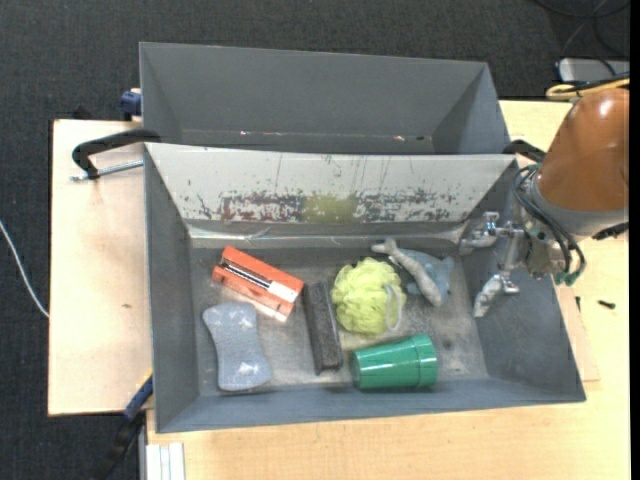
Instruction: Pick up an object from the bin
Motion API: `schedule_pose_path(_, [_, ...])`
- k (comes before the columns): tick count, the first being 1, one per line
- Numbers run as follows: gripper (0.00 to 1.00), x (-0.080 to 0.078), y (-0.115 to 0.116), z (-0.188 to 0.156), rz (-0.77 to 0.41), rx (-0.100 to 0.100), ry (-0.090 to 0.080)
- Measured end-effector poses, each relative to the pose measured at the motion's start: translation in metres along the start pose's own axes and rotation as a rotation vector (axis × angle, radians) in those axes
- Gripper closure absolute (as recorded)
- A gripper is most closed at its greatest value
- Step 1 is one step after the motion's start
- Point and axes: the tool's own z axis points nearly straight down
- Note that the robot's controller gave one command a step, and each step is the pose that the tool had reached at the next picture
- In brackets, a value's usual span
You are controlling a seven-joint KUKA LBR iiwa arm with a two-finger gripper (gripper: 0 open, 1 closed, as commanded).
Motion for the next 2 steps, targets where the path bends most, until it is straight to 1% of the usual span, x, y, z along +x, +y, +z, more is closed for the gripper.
schedule_pose_path(1, [0.0, 0.0, 0.0, 0.0, 0.0, 0.0, 0.0])
schedule_pose_path(2, [0.0, -0.01, 0.028, 0.004, 0.113, 0.002, -0.001])
